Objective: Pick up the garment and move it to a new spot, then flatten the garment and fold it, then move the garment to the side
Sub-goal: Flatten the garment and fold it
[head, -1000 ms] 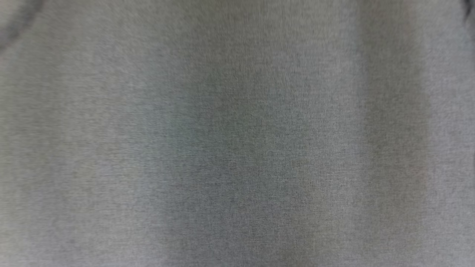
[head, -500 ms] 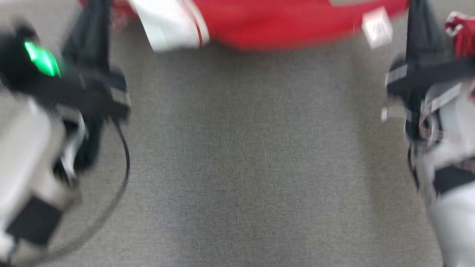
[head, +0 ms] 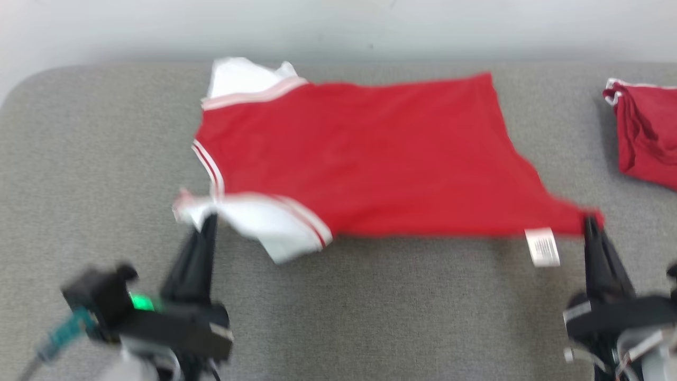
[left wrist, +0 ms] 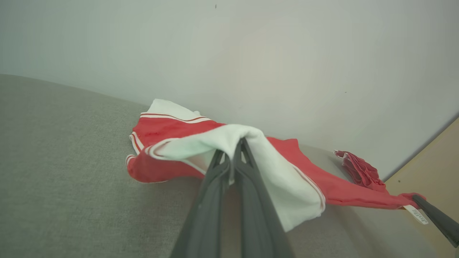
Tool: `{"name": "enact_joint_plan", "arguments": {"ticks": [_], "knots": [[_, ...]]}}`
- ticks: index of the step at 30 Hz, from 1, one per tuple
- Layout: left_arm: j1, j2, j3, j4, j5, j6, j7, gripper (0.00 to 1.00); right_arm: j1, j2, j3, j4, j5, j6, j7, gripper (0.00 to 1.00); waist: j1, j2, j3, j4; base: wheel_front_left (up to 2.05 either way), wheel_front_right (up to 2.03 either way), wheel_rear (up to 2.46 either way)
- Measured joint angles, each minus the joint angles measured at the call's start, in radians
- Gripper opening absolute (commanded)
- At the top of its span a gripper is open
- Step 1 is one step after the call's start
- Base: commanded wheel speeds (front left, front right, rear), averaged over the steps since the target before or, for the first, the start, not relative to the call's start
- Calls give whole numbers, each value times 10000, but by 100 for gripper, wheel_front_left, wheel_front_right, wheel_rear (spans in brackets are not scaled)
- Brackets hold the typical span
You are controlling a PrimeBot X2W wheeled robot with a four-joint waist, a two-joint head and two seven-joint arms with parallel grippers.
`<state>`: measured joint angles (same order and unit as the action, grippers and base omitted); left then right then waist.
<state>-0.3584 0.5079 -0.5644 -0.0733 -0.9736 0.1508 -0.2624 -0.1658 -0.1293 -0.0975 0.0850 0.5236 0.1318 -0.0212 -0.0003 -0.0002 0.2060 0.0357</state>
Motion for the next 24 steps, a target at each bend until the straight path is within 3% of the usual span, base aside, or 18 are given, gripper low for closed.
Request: {"name": "enact_joint_plan", "arguments": {"ticks": [6,11,24], "knots": [[2056,-1037,654,219,364,-98,0,0,1706,418,-504,-376,-163,0,372,0,0,0,-412,113,0,0,0],[3507,-1559,1081,614,514,-370,-2,0,2610,579,-648,-217,-240,0,500,0,1,1,-766,208,0,0,0],[4766,-2332,1231,1168,867,-807,-2,0,4168,740,-1089,-261,-401,0,792,0,3,3,-941,646,0,0,0]]}}
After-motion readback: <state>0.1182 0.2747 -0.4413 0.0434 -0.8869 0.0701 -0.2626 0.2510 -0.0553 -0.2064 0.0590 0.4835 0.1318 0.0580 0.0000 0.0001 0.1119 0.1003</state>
